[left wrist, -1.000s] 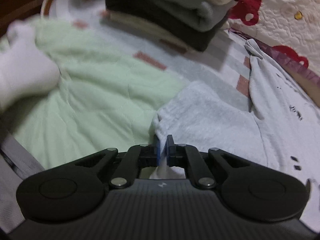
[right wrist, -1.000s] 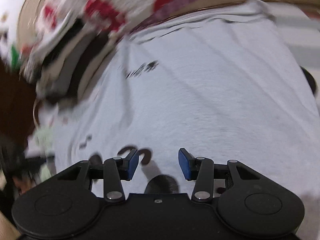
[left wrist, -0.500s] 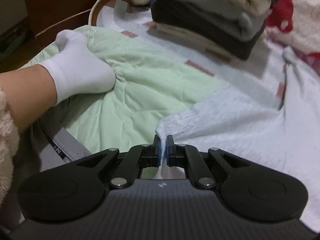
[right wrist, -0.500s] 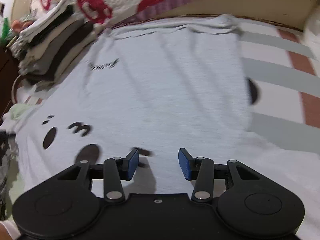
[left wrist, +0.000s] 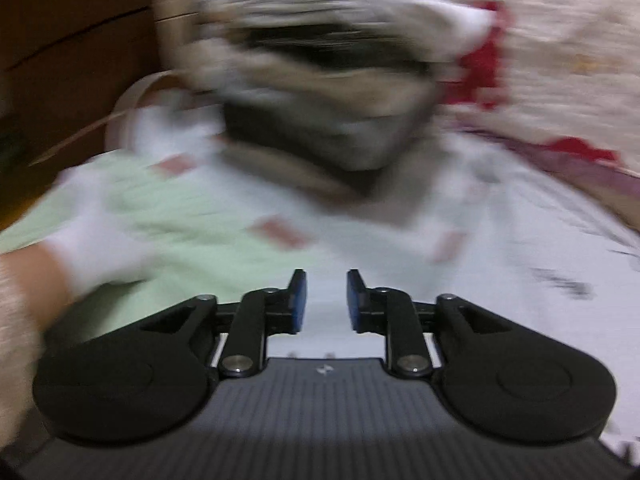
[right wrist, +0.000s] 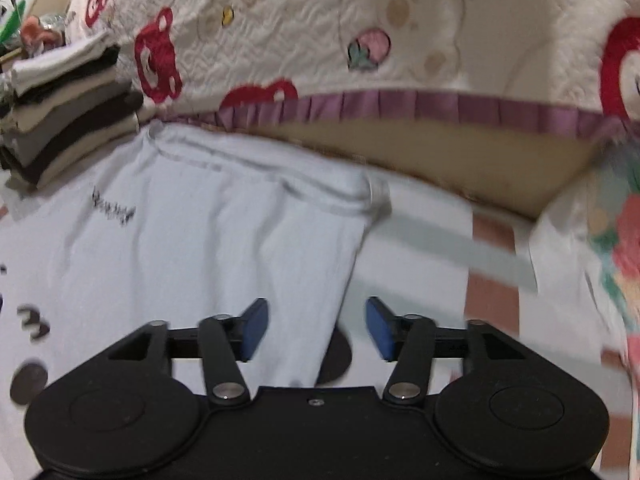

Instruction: Fold clothes

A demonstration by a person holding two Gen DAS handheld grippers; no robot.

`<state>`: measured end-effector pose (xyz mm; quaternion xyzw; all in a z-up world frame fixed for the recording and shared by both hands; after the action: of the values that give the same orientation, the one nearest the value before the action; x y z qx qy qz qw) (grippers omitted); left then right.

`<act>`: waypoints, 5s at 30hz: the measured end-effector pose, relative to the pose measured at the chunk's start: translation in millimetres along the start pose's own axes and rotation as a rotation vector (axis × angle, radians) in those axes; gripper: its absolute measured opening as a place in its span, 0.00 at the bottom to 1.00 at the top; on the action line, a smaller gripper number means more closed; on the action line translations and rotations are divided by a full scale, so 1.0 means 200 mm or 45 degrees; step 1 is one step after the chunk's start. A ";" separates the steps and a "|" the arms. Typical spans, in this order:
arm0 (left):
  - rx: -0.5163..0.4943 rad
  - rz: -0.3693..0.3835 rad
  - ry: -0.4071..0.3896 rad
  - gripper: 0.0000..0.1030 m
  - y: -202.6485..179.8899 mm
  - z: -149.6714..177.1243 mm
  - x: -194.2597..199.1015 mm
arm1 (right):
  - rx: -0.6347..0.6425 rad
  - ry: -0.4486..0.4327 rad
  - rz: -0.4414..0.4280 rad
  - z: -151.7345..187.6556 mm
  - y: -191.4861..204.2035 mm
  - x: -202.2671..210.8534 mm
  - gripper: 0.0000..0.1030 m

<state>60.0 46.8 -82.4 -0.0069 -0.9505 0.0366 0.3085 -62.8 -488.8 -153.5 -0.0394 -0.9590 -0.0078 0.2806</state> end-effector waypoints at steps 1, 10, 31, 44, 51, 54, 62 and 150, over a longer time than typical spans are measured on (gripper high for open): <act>-0.030 0.062 -0.004 0.28 -0.10 -0.01 -0.04 | 0.000 -0.015 -0.017 -0.05 -0.01 -0.02 0.61; -0.183 0.330 0.094 0.30 -0.70 -0.12 -0.50 | 0.176 -0.021 0.020 -0.39 -0.11 -0.18 0.58; -0.563 0.412 0.057 0.43 -0.98 -0.38 -1.00 | -0.414 0.203 0.078 -0.51 -0.31 -0.38 0.30; -0.386 0.263 0.055 0.46 -0.82 -0.57 -1.84 | -0.501 0.232 0.248 -0.41 -0.47 -1.04 0.04; -0.455 0.311 0.033 0.46 -0.93 -0.53 -1.96 | -0.696 0.209 0.291 -0.61 -0.67 -1.19 0.03; -0.466 0.322 0.061 0.25 -1.00 -0.51 -2.01 | -0.765 0.266 0.285 -0.68 -0.71 -1.25 0.03; -0.528 0.175 -0.075 0.03 -1.03 -0.59 -1.96 | -0.815 0.309 0.340 -0.73 -0.74 -1.29 0.03; -0.549 0.526 -0.064 0.02 -0.94 -0.53 -1.94 | -0.365 -0.029 0.529 -0.63 -0.49 -1.35 0.00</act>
<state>437.9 -147.7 -210.7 -0.2646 -0.9221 -0.1041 0.2623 223.7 -609.8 -193.0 -0.2749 -0.9226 -0.0853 0.2568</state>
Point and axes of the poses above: each gripper's, at about its wrist camera, not at the fingertips, and x roughly against the way its jaws point, y to its left, z to its underside, the point moved 3 cm from there along -x, roughly the way its jaws point, and after that the axes turned 7 degrees about -y, right-handed, at the moved point
